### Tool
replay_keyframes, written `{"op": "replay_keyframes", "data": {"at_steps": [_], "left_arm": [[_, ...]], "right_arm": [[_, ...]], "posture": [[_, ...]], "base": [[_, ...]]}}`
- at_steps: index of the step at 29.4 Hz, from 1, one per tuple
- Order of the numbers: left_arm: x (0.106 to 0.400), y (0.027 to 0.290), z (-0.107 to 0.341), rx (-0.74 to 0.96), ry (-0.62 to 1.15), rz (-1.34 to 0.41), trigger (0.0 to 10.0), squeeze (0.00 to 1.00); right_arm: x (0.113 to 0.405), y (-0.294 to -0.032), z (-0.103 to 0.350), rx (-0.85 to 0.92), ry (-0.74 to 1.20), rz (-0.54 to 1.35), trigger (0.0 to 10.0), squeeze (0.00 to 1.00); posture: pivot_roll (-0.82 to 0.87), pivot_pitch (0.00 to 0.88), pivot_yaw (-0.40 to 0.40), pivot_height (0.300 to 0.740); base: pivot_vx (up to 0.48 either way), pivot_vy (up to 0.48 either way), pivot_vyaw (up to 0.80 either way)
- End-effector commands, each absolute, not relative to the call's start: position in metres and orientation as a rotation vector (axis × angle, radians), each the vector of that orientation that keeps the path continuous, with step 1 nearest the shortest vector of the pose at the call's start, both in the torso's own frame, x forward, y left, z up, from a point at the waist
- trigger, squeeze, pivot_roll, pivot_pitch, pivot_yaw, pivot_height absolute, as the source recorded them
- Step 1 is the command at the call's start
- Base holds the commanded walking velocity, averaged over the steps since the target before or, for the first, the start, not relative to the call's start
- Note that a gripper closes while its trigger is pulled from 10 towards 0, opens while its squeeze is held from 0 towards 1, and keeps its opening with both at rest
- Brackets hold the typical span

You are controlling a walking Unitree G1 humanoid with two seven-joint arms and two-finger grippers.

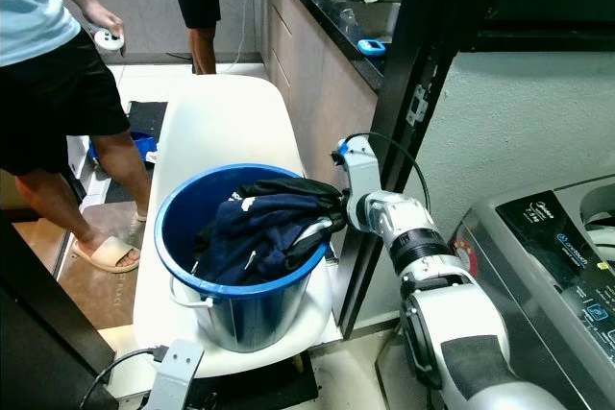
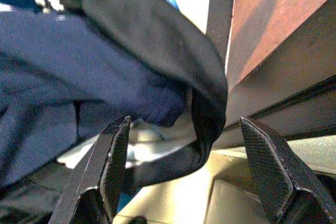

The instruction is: Clothes washing

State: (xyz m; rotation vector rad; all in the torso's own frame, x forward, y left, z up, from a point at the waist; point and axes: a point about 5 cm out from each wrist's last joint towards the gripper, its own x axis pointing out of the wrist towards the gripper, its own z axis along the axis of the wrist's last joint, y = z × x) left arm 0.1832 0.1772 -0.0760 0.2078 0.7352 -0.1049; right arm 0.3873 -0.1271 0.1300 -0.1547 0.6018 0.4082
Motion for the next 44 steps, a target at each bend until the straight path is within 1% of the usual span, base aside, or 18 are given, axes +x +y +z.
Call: {"op": "replay_keyframes", "data": {"at_steps": [1, 15, 17, 18, 19, 21, 22, 26, 30, 32, 44], "left_arm": [[0.180, 0.173, -0.078, 0.215, 0.746, -0.128, 10.0, 0.00], [0.180, 0.172, -0.078, 0.218, 0.750, -0.137, 10.0, 0.00], [0.181, 0.172, -0.078, 0.220, 0.748, -0.139, 10.0, 0.00], [0.181, 0.172, -0.078, 0.220, 0.748, -0.139, 10.0, 0.00], [0.181, 0.171, -0.078, 0.220, 0.748, -0.141, 10.0, 0.00], [0.181, 0.171, -0.078, 0.220, 0.748, -0.141, 10.0, 0.00], [0.180, 0.170, -0.078, 0.220, 0.748, -0.143, 10.0, 0.00], [0.179, 0.169, -0.079, 0.220, 0.750, -0.147, 10.0, 0.00], [0.179, 0.167, -0.079, 0.220, 0.751, -0.153, 10.0, 0.00], [0.179, 0.168, -0.079, 0.221, 0.750, -0.152, 10.0, 0.00], [0.178, 0.168, -0.079, 0.222, 0.752, -0.150, 10.0, 0.00]], "right_arm": [[0.384, -0.136, 0.123, -0.177, 0.631, 0.391, 10.0, 0.00], [0.381, -0.135, 0.116, -0.109, 0.673, 0.396, 10.0, 0.00], [0.378, -0.132, 0.111, -0.003, 0.702, 0.384, 10.0, 0.00], [0.378, -0.132, 0.111, -0.003, 0.702, 0.384, 10.0, 0.00], [0.376, -0.131, 0.108, 0.055, 0.718, 0.373, 10.0, 0.00], [0.376, -0.131, 0.108, 0.055, 0.718, 0.373, 10.0, 0.00], [0.375, -0.131, 0.106, 0.108, 0.728, 0.362, 10.0, 0.00], [0.374, -0.132, 0.104, 0.134, 0.732, 0.350, 10.0, 0.00], [0.373, -0.131, 0.101, 0.196, 0.738, 0.322, 10.0, 0.00], [0.372, -0.128, 0.101, 0.286, 0.736, 0.315, 10.0, 0.00], [0.366, -0.114, 0.091, 0.337, 0.786, 0.319, 10.0, 0.00]], "posture": [[0.20, 0.000, -0.125, 0.740], [0.20, 0.000, -0.126, 0.740], [0.20, 0.000, -0.129, 0.740], [0.20, 0.000, -0.129, 0.740], [0.20, 0.000, -0.130, 0.740], [0.20, 0.000, -0.130, 0.740], [0.20, 0.000, -0.130, 0.740], [0.20, 0.000, -0.126, 0.740], [0.19, 0.000, -0.123, 0.740], [0.19, 0.000, -0.123, 0.740], [0.20, 0.000, -0.123, 0.740]], "base": [[0.000, 0.000, 0.00], [0.000, 0.000, 0.00], [0.000, 0.000, 0.00], [0.000, 0.000, 0.00], [0.000, 0.000, 0.00], [0.000, 0.000, 0.00], [0.000, 0.000, 0.00], [0.000, 0.000, 0.00], [0.000, 0.000, 0.00], [0.000, 0.000, 0.00], [0.000, 0.000, 0.00]]}}
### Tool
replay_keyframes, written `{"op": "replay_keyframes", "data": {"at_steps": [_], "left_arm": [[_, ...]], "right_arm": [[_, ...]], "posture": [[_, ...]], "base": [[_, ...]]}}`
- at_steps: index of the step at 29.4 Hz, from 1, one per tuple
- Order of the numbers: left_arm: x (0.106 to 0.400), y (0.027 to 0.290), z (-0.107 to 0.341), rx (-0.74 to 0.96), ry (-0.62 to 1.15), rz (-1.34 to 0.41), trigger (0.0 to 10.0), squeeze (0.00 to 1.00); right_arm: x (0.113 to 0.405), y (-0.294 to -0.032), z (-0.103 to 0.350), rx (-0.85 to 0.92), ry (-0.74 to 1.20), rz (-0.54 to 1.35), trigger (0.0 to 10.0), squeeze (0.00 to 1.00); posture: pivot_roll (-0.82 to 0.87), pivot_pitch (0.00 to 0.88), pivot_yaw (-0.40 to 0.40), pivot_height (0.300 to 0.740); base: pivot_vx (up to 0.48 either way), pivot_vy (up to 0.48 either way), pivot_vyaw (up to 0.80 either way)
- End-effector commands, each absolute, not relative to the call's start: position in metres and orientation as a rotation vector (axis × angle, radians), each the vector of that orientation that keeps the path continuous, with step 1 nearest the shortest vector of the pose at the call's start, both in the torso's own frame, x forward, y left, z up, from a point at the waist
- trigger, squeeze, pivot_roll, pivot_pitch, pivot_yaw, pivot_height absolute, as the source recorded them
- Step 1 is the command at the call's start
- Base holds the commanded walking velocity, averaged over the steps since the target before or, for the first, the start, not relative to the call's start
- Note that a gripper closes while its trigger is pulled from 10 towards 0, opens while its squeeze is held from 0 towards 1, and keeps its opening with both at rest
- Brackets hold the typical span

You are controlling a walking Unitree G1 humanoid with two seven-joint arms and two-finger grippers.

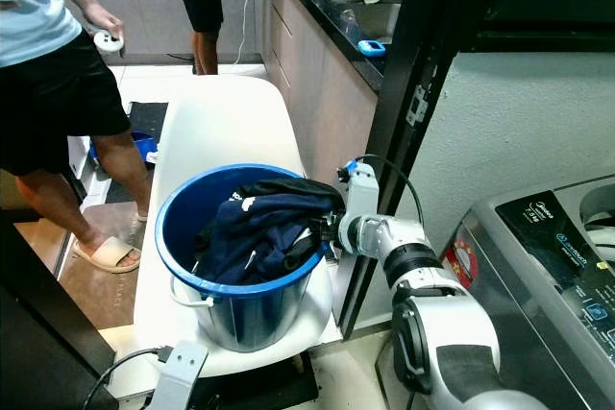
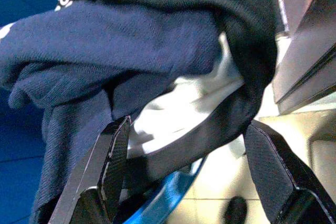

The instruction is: Clothes washing

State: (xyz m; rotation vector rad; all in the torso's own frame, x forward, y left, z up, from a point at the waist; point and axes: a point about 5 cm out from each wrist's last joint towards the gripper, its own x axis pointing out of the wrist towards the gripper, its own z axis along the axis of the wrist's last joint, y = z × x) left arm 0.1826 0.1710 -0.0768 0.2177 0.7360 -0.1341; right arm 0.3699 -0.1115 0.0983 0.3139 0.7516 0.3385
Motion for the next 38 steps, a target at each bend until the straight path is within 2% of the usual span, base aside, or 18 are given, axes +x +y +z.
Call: {"op": "replay_keyframes", "data": {"at_steps": [1, 3, 4, 5, 6, 7, 8, 23, 27, 31, 32, 38], "left_arm": [[0.178, 0.169, -0.079, 0.222, 0.752, -0.149, 10.0, 0.00], [0.178, 0.169, -0.079, 0.222, 0.752, -0.148, 10.0, 0.00], [0.178, 0.169, -0.079, 0.222, 0.752, -0.148, 10.0, 0.00], [0.178, 0.169, -0.079, 0.222, 0.752, -0.147, 10.0, 0.00], [0.178, 0.169, -0.079, 0.222, 0.752, -0.147, 10.0, 0.00], [0.178, 0.169, -0.079, 0.222, 0.752, -0.147, 10.0, 0.00], [0.179, 0.169, -0.079, 0.222, 0.751, -0.146, 10.0, 0.00], [0.180, 0.168, -0.079, 0.223, 0.750, -0.147, 10.0, 0.00], [0.181, 0.169, -0.079, 0.225, 0.751, -0.149, 10.0, 0.00], [0.181, 0.169, -0.078, 0.225, 0.751, -0.151, 10.0, 0.00], [0.182, 0.169, -0.078, 0.227, 0.751, -0.153, 10.0, 0.00], [0.183, 0.169, -0.078, 0.227, 0.751, -0.152, 10.0, 0.00]], "right_arm": [[0.365, -0.114, 0.090, 0.353, 0.787, 0.315, 10.0, 0.00], [0.366, -0.113, 0.090, 0.385, 0.780, 0.309, 10.0, 0.00], [0.366, -0.112, 0.091, 0.407, 0.772, 0.305, 6.0, 0.00], [0.367, -0.111, 0.092, 0.419, 0.763, 0.302, 4.1, 0.00], [0.367, -0.111, 0.092, 0.425, 0.752, 0.299, 1.1, 0.00], [0.367, -0.111, 0.092, 0.425, 0.752, 0.299, 1.1, 0.00], [0.369, -0.110, 0.094, 0.437, 0.731, 0.292, 0.0, 0.00], [0.373, -0.103, 0.102, 0.475, 0.676, 0.324, 0.0, 0.00], [0.384, -0.085, 0.137, 0.605, 0.464, 0.513, 0.0, 0.00], [0.386, -0.080, 0.153, 0.660, 0.382, 0.588, 0.0, 0.00], [0.389, -0.074, 0.179, 0.738, 0.263, 0.691, 0.0, 0.00], [0.386, -0.067, 0.225, 0.783, 0.095, 0.878, 0.0, 0.00]], "posture": [[0.20, 0.000, -0.123, 0.740], [0.20, 0.000, -0.124, 0.740], [0.20, 0.000, -0.124, 0.740], [0.20, 0.000, -0.124, 0.740], [0.20, 0.000, -0.124, 0.740], [0.20, 0.000, -0.124, 0.740], [0.20, 0.000, -0.125, 0.740], [0.19, 0.000, -0.126, 0.740], [0.19, 0.000, -0.121, 0.740], [0.19, 0.000, -0.121, 0.740], [0.19, 0.000, -0.121, 0.740], [0.19, 0.000, -0.128, 0.740]], "base": [[0.000, 0.000, 0.00], [0.000, 0.000, 0.00], [0.000, 0.000, 0.00], [0.000, 0.000, 0.00], [0.000, 0.000, 0.00], [0.000, 0.000, 0.00], [0.000, 0.000, 0.00], [0.000, 0.000, 0.00], [0.000, 0.000, 0.00], [0.000, 0.000, 0.00], [0.000, 0.000, 0.00], [0.000, 0.000, 0.00]]}}
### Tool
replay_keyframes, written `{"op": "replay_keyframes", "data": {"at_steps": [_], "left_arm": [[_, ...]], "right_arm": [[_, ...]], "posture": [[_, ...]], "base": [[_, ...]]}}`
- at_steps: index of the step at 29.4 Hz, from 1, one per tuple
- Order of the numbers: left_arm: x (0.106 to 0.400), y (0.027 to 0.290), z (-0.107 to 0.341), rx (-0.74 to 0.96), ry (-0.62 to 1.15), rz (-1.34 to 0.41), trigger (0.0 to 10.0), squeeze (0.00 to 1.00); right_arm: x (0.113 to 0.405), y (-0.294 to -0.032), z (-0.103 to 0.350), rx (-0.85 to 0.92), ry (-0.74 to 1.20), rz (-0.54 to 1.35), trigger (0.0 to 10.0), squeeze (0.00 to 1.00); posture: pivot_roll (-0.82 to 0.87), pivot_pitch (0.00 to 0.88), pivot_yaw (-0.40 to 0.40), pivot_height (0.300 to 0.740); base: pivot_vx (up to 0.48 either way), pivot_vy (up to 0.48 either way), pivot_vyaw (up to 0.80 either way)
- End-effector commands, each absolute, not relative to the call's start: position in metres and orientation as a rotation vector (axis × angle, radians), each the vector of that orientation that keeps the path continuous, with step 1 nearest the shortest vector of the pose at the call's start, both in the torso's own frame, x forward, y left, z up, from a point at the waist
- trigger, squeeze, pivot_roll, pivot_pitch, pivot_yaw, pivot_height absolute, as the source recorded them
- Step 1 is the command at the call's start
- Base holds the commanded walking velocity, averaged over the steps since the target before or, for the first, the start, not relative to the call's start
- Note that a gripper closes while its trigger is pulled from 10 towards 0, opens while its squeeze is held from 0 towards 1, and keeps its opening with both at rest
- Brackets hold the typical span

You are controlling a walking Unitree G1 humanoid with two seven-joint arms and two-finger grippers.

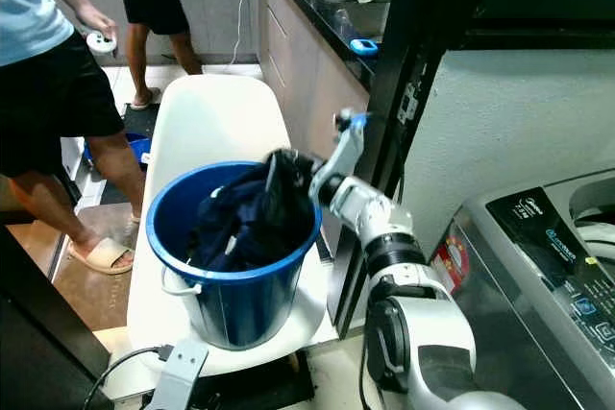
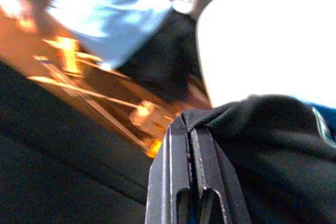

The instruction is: Clothes washing

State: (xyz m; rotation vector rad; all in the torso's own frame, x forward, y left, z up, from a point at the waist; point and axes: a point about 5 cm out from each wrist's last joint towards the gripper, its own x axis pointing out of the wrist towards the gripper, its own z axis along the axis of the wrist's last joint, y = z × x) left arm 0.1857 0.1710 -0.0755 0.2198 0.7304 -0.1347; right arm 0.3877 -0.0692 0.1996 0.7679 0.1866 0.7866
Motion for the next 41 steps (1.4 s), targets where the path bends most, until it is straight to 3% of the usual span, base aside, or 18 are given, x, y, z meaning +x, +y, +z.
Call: {"op": "replay_keyframes", "data": {"at_steps": [1, 13, 26, 31, 33, 41], "left_arm": [[0.183, 0.169, -0.078, 0.227, 0.751, -0.152, 10.0, 0.00], [0.185, 0.167, -0.078, 0.229, 0.758, -0.160, 10.0, 0.00], [0.185, 0.168, -0.078, 0.228, 0.761, -0.158, 10.0, 0.00], [0.185, 0.170, -0.078, 0.226, 0.763, -0.149, 10.0, 0.00], [0.186, 0.171, -0.077, 0.226, 0.763, -0.144, 10.0, 0.00], [0.189, 0.174, -0.076, 0.227, 0.759, -0.138, 10.0, 0.00]], "right_arm": [[0.386, -0.067, 0.225, 0.783, 0.095, 0.878, 0.0, 0.00], [0.393, -0.078, 0.309, 0.799, -0.184, 0.836, 0.0, 0.00], [0.391, -0.089, 0.344, 0.782, -0.306, 0.807, 0.0, 0.00], [0.391, -0.110, 0.385, 0.764, -0.457, 0.739, 0.0, 0.00], [0.388, -0.139, 0.420, 0.737, -0.590, 0.658, 0.0, 0.00], [0.377, -0.166, 0.439, 0.717, -0.730, 0.668, 0.0, 0.00]], "posture": [[0.19, 0.000, -0.128, 0.740], [0.20, 0.000, -0.127, 0.740], [0.20, 0.000, -0.128, 0.740], [0.21, 0.000, -0.125, 0.740], [0.20, 0.000, -0.122, 0.740], [0.20, 0.000, -0.120, 0.740]], "base": [[0.000, 0.000, 0.00], [0.000, 0.000, 0.00], [0.000, 0.000, 0.00], [0.000, 0.000, 0.00], [0.000, 0.000, 0.00], [0.000, 0.000, 0.00]]}}
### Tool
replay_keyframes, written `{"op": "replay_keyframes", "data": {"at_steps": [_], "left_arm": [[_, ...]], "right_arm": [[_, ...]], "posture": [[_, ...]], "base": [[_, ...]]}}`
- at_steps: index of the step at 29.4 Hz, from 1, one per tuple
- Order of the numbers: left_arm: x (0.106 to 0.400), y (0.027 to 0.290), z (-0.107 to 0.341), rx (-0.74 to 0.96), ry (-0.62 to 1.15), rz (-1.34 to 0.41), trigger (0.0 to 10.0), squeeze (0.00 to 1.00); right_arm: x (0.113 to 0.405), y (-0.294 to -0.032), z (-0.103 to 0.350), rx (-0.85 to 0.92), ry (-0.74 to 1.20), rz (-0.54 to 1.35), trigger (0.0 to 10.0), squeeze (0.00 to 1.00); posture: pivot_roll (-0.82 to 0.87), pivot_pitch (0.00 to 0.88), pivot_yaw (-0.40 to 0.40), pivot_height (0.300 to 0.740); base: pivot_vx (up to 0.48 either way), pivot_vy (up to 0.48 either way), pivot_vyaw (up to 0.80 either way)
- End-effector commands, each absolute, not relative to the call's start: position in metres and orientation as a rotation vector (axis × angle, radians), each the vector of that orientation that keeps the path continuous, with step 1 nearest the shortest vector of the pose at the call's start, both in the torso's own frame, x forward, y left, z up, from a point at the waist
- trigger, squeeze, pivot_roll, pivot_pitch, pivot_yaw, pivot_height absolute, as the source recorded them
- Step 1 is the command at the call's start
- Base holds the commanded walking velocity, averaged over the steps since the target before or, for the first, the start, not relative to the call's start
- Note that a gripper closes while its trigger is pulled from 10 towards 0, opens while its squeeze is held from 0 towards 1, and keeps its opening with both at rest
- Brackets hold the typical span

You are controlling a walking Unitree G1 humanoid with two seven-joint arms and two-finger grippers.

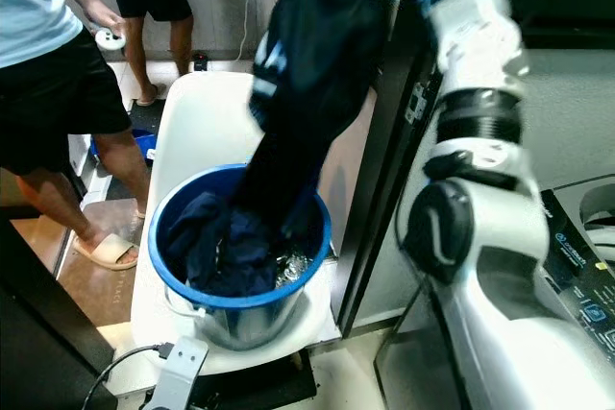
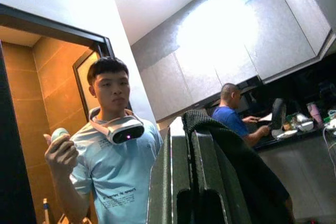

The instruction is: Clothes washing

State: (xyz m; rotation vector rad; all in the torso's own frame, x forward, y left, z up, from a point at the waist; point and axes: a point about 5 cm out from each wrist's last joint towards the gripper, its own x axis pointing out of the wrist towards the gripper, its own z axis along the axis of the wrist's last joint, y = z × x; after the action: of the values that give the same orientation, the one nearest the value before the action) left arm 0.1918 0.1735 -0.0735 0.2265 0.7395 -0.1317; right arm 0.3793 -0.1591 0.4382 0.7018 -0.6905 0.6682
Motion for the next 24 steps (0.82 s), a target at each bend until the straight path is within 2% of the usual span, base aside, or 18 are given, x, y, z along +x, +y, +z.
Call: {"op": "replay_keyframes", "data": {"at_steps": [1, 7, 8, 12, 17, 24], "left_arm": [[0.190, 0.174, -0.075, 0.227, 0.758, -0.136, 10.0, 0.00], [0.189, 0.177, -0.075, 0.229, 0.760, -0.133, 10.0, 0.00], [0.189, 0.177, -0.075, 0.230, 0.762, -0.134, 10.0, 0.00], [0.188, 0.178, -0.075, 0.231, 0.763, -0.134, 10.0, 0.00], [0.188, 0.179, -0.076, 0.231, 0.764, -0.131, 10.0, 0.00], [0.185, 0.180, -0.077, 0.228, 0.769, -0.131, 10.0, 0.00]], "right_arm": [[0.375, -0.171, 0.440, 0.722, -0.753, 0.674, 0.0, 0.00], [0.370, -0.190, 0.442, 0.666, -0.795, 0.643, 0.0, 0.00], [0.370, -0.202, 0.446, 0.666, -0.823, 0.601, 0.0, 0.00], [0.369, -0.216, 0.450, 0.661, -0.845, 0.555, 0.0, 0.00], [0.367, -0.229, 0.452, 0.642, -0.853, 0.507, 0.0, 0.00], [0.369, -0.225, 0.447, 0.624, -0.833, 0.515, 0.0, 0.00]], "posture": [[0.20, 0.000, -0.118, 0.740], [0.20, 0.000, -0.109, 0.740], [0.20, 0.000, -0.106, 0.740], [0.20, 0.000, -0.103, 0.740], [0.20, 0.000, -0.103, 0.740], [0.20, 0.000, -0.099, 0.740]], "base": [[0.000, 0.000, 0.00], [0.000, 0.000, 0.00], [0.000, 0.000, 0.00], [0.000, 0.000, 0.00], [0.000, 0.000, -0.80], [0.000, 0.000, -0.80]]}}
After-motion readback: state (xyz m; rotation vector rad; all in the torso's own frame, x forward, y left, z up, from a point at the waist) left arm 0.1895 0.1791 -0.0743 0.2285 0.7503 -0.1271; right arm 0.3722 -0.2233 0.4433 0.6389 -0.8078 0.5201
